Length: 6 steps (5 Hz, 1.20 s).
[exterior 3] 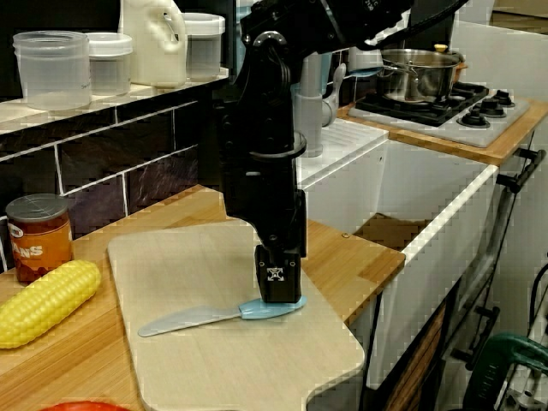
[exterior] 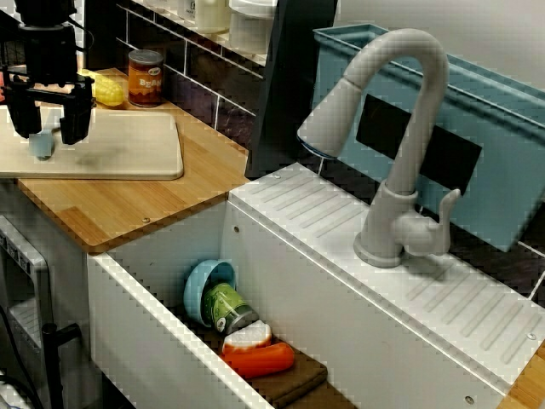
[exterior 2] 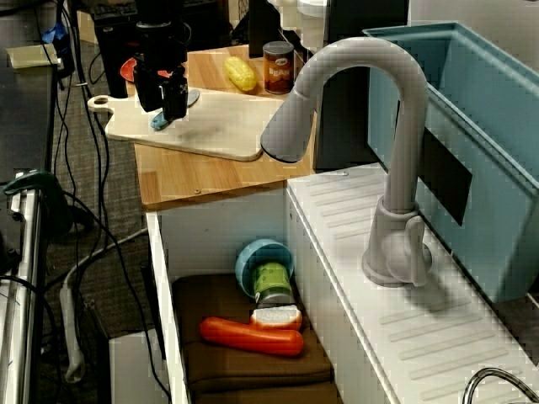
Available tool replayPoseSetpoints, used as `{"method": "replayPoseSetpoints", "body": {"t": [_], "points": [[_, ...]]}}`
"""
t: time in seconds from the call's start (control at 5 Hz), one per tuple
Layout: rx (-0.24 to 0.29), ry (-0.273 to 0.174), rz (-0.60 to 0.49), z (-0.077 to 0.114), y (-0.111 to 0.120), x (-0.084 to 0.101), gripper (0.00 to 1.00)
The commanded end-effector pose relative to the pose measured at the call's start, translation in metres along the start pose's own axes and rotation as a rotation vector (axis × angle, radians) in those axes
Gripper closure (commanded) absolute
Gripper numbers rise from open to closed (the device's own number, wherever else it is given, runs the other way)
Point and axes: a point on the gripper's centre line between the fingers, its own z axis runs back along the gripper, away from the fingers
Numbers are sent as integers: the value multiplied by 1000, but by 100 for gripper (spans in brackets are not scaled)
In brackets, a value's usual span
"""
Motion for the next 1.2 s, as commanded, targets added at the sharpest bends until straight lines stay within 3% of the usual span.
{"method": "replayPoseSetpoints", "body": {"t": [0.0,0.6,1.0], "points": [[26,-36,6,9,1,6,0],[86,-37,-5,10,2,8,0],[101,-51,75,8,2,13,0]]}}
